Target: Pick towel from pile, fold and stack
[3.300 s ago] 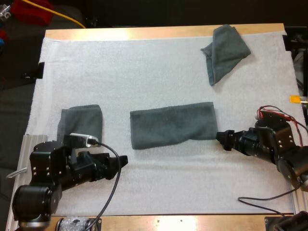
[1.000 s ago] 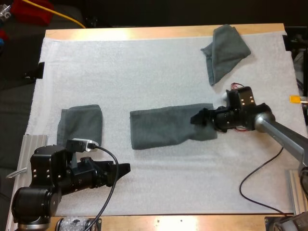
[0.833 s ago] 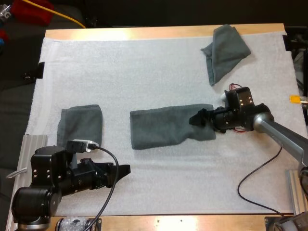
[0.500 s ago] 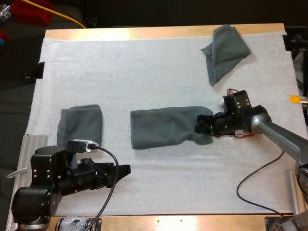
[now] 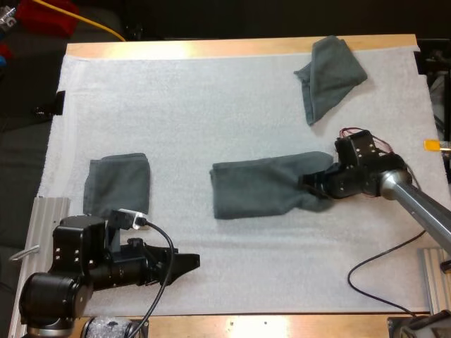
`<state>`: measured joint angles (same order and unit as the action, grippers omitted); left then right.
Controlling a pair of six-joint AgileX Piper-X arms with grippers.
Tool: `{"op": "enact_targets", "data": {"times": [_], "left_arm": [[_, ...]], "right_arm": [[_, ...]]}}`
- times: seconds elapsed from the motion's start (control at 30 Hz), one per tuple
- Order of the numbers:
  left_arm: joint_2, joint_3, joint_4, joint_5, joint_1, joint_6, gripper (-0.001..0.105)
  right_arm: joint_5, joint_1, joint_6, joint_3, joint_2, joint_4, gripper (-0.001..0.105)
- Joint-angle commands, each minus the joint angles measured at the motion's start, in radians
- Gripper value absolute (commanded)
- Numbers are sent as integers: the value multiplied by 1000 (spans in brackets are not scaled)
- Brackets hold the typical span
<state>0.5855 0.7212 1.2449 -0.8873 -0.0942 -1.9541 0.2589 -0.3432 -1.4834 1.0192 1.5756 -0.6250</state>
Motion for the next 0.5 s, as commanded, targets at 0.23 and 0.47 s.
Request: {"op": "enact_targets", "data": {"times": [0.23, 0.47], "left_arm": [[-4, 6, 15, -9, -15, 1, 68], [-4, 6, 15, -9, -15, 7, 68]], "right_arm": [[-248, -2, -115, -6, -96, -221, 4], [-468, -2, -181, -6, -157, -322, 4]]}}
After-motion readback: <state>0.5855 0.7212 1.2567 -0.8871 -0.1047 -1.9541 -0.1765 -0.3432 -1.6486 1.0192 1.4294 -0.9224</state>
